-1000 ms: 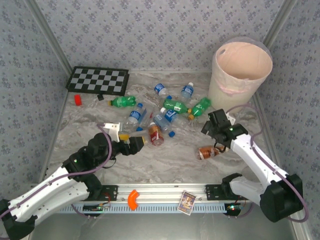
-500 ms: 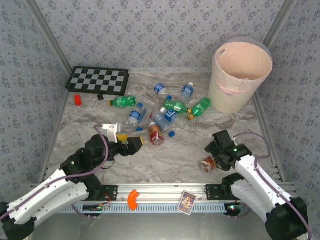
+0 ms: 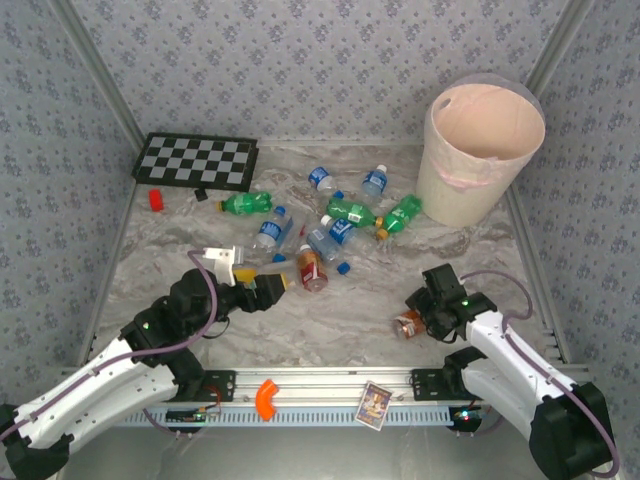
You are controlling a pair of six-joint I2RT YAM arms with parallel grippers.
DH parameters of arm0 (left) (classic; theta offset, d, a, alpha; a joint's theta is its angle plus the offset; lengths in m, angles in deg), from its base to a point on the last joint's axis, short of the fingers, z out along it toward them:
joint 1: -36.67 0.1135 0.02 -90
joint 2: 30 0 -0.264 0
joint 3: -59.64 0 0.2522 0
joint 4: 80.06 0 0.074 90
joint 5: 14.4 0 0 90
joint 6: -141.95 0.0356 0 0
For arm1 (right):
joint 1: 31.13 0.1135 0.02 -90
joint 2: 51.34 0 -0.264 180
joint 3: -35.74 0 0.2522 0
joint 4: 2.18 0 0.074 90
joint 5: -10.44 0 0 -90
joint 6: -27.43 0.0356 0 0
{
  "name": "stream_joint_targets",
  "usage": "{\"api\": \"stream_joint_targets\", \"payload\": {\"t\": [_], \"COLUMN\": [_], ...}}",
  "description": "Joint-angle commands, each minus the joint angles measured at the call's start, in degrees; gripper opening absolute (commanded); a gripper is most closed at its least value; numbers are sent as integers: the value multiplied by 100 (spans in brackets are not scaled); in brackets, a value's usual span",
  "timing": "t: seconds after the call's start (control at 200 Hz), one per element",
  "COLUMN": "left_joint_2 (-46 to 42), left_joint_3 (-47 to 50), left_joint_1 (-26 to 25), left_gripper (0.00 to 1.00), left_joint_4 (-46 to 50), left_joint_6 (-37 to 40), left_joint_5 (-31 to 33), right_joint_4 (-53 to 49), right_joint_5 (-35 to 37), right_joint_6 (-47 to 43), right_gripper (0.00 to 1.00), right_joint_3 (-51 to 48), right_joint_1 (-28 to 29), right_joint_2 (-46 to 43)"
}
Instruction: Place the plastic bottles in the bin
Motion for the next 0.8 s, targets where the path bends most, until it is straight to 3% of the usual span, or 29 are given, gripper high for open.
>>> {"api": "stream_joint_targets", "payload": {"t": [0.0, 0.195, 0.5, 0.795], "left_joint_2": [4, -9, -1, -48], "left_joint_3": [-36, -53, -148, -513], "left_joint_1": [-33, -34, -31, -30], "left_gripper": [100, 100, 100, 100], "left_joint_4": [-49, -27, -23, 232], "left_joint_6": [-14, -16, 22, 174], "left_joint_5": [-35, -25, 9, 129], "right_joint_4": [140, 3, -429, -1095], "right_joint_5": [-138, 92, 501, 881], "right_joint_6": [-56, -319, -921, -2021], "right_gripper": [65, 57, 59, 58], "right_joint_3": [-44, 216, 1174, 3181], "right_joint_1": [-26, -26, 8, -75], "right_joint_2": [9, -194, -411, -112]}}
